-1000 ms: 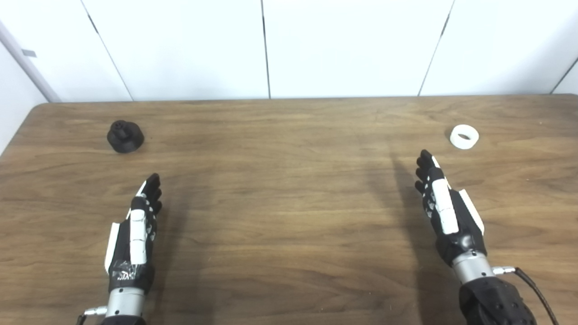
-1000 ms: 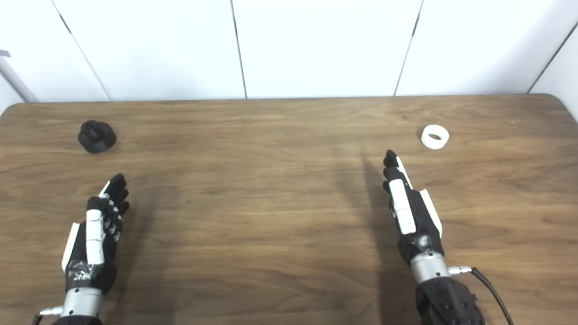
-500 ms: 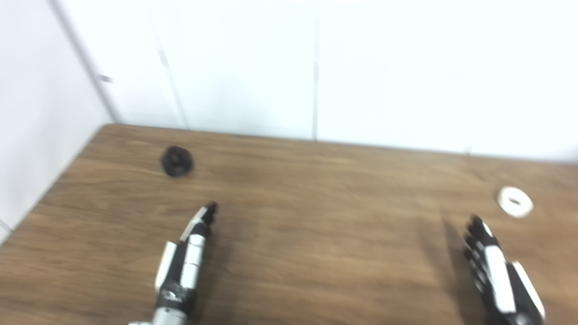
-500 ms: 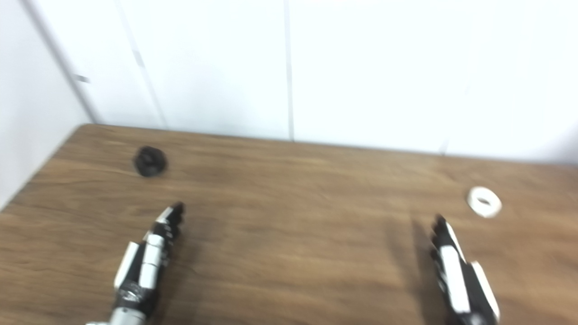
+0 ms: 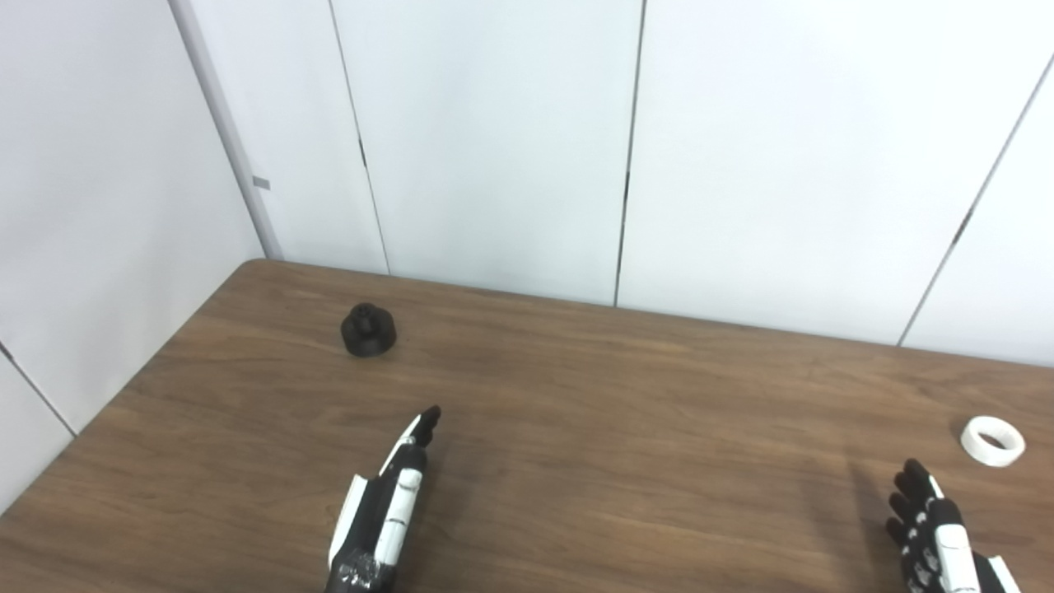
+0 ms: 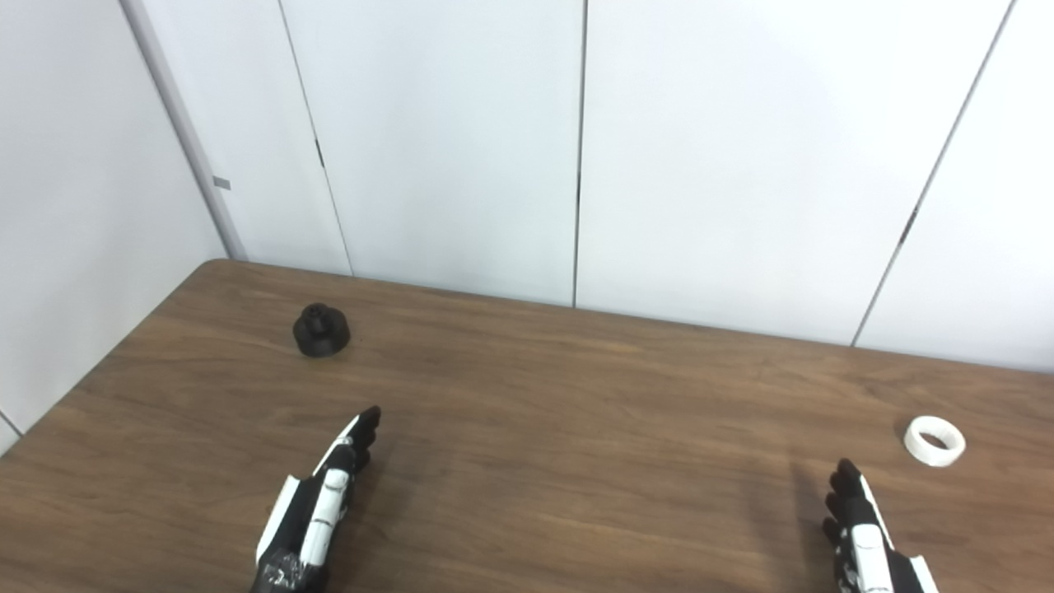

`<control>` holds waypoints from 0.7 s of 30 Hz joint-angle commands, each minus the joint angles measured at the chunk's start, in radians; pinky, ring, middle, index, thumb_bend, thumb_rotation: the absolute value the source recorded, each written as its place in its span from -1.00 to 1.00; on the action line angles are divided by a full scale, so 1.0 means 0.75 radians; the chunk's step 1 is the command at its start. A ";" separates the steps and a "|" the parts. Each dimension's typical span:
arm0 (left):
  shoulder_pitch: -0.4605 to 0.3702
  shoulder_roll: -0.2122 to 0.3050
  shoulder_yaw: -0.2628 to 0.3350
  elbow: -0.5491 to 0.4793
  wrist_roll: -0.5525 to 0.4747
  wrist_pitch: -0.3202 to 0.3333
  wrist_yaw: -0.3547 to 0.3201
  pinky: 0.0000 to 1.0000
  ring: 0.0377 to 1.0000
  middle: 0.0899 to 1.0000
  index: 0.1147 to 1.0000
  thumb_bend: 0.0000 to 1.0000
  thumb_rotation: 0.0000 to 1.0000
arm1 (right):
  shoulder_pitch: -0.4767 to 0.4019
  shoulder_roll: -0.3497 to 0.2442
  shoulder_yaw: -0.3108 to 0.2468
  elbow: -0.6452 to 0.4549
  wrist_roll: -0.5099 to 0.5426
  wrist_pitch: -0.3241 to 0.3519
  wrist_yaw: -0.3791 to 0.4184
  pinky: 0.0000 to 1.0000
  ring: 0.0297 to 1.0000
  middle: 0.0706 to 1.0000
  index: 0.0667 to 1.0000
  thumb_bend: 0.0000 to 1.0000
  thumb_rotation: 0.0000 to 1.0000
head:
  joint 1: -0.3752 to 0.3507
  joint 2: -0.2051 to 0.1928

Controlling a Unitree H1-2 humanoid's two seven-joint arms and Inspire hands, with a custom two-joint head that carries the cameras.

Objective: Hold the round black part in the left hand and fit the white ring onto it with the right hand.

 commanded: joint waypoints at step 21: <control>-0.233 0.180 0.169 -0.301 0.431 0.520 0.008 0.97 0.94 0.90 0.87 0.95 -0.18 | -0.017 -0.006 0.017 -0.081 -0.041 0.015 -0.008 1.00 1.00 1.00 1.00 -0.17 1.00 | -0.035 0.026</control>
